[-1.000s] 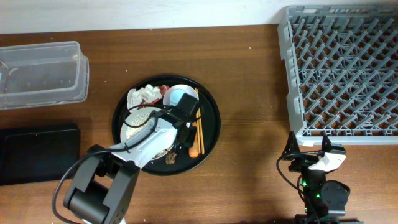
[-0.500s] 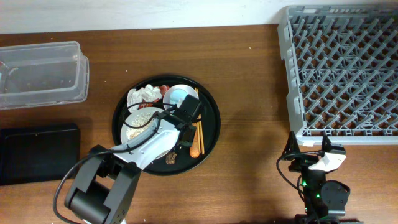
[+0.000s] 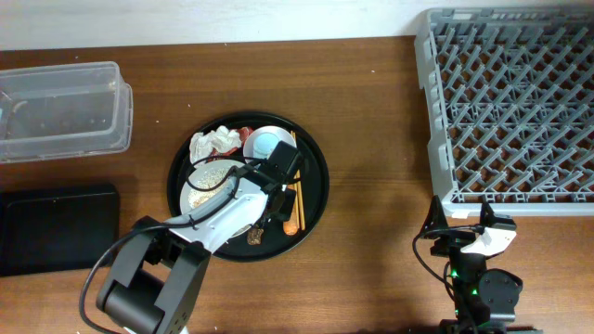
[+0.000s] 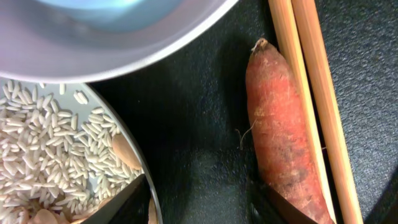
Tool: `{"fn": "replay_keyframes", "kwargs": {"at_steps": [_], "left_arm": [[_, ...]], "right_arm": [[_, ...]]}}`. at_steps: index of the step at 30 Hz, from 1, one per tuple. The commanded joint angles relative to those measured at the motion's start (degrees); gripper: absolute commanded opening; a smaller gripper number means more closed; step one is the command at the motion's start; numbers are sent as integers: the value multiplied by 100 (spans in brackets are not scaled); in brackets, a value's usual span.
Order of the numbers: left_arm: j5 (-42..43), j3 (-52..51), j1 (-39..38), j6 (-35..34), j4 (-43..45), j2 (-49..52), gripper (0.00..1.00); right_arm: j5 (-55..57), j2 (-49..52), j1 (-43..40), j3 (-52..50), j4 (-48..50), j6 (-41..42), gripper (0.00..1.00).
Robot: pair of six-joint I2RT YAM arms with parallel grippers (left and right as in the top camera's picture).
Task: Sort waste into correct bins and load items into the dishwasher rack
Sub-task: 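Lower the left gripper and grasp the rim of the white plate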
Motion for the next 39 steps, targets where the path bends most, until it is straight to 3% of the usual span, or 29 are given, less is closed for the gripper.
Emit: {"fn": "replay_keyframes", "kwargs": {"at_steps": [1,16,21,23,32,39], "left_arm": [[81,107,-9,-81,-55,-28,49],[-96,-83,-9,-81,-146,42,37],[-249,-83,-9,-81,-131,42,25],[-249,-83,-9,-79,-133,42,14],[-245,-313,-9,-81,-42,42,14],[-245,-310,-9,-81,39,39,4]], "right_arm": [[50,-33,37,-116,7,28,98],[50,-33,37,-116,4,28,98],[50,-33,37,-116,4,28,98],[50,-33,37,-116,4,31,98],[50,-33,37,-116,4,31,98],[50,-33,37,-116,7,31,99]]}}
